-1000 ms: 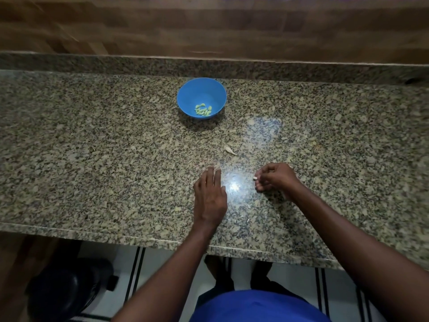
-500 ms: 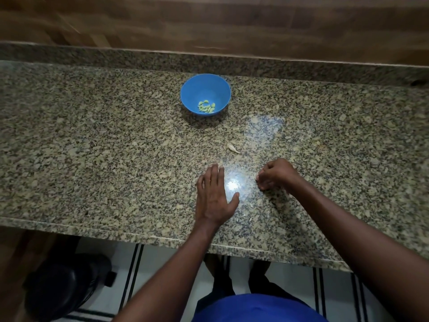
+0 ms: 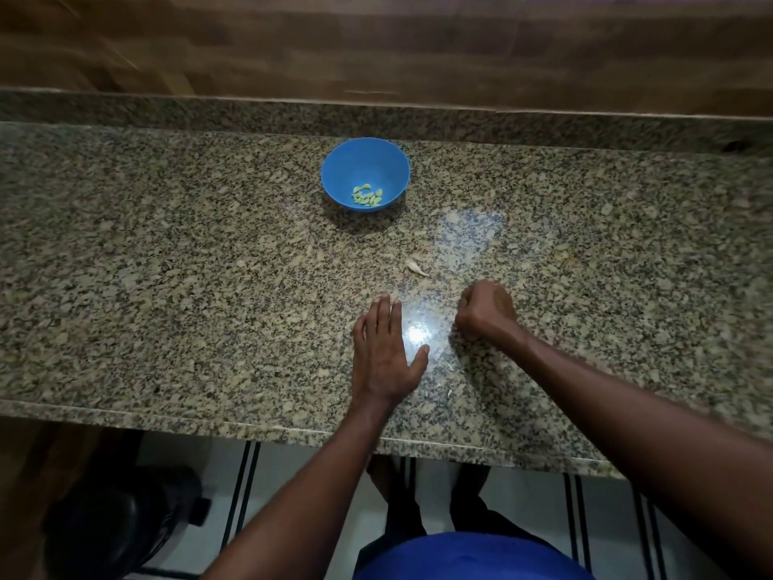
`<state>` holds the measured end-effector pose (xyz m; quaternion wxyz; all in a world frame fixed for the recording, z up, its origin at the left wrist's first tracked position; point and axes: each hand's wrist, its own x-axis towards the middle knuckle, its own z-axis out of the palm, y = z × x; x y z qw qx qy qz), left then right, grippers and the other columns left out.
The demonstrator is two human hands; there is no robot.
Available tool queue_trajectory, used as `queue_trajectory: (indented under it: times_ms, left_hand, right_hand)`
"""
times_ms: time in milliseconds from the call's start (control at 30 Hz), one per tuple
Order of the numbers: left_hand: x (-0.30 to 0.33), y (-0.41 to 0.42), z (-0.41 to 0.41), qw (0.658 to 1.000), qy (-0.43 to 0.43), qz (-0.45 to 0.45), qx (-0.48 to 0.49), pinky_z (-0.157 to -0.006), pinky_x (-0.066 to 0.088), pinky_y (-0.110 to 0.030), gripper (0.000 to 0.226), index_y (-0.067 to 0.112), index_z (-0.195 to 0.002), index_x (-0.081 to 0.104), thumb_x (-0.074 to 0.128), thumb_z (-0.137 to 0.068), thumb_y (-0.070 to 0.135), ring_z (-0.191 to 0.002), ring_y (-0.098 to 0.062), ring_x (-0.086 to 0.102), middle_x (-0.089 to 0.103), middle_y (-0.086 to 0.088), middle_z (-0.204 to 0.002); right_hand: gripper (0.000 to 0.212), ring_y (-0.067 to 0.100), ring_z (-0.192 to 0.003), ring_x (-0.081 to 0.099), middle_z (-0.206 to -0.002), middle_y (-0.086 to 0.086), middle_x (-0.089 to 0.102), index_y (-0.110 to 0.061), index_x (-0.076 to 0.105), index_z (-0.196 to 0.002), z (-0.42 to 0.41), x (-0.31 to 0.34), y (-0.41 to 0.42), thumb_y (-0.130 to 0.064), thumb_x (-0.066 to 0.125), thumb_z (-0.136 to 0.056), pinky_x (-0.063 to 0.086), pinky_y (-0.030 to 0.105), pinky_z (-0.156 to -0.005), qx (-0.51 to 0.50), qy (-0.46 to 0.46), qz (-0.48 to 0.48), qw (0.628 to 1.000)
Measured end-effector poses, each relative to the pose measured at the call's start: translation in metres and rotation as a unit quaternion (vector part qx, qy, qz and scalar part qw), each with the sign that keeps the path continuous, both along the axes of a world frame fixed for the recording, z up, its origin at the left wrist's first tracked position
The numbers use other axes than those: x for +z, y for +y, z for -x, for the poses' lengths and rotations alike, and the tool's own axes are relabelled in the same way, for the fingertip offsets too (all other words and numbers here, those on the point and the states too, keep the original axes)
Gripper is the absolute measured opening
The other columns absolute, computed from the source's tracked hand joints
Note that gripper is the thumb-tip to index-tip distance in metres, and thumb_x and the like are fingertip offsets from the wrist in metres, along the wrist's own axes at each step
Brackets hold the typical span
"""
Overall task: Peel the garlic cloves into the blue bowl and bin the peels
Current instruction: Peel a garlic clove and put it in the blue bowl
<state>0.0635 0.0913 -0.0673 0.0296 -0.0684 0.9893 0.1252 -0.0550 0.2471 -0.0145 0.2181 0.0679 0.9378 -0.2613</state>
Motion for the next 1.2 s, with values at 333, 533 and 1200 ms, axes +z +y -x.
queue_trajectory:
  times_ms: [333,533,1200]
  left_hand:
    - [-0.001,0.000,0.000,1.000,0.012,0.006,0.003,-0.124,0.015,-0.048,0.087,0.010,-0.159,0.027,0.043,-0.094,0.065,-0.154,-0.029,0.019,0.019,-0.012,-0.169]
    - [0.000,0.000,0.002,1.000,0.011,0.002,0.004,-0.123,0.017,-0.048,0.087,0.010,-0.159,0.028,0.044,-0.093,0.065,-0.153,-0.028,0.020,0.020,-0.011,-0.168]
    - [0.000,0.000,0.002,1.000,0.016,0.002,0.005,-0.122,0.020,-0.049,0.087,0.011,-0.158,0.027,0.043,-0.093,0.066,-0.154,-0.028,0.019,0.020,-0.011,-0.168]
  right_hand:
    - [0.008,0.030,-0.063,0.076,-0.066,0.015,0.074,0.002,0.074,-0.078,-0.003,0.004,0.028,0.000,0.080,-0.083,0.065,0.048,-0.069,-0.072,-0.082,0.166,0.980]
    - [0.005,0.030,-0.067,0.076,-0.076,0.020,0.075,0.005,0.072,-0.081,0.012,0.007,0.023,0.005,0.077,-0.082,0.064,0.043,-0.073,-0.041,-0.132,0.128,0.982]
    - [0.009,0.015,-0.060,0.060,-0.069,0.003,0.062,-0.003,0.068,-0.079,-0.001,0.004,-0.004,0.003,0.073,-0.083,0.046,0.022,-0.047,0.036,-0.014,-0.013,0.999]
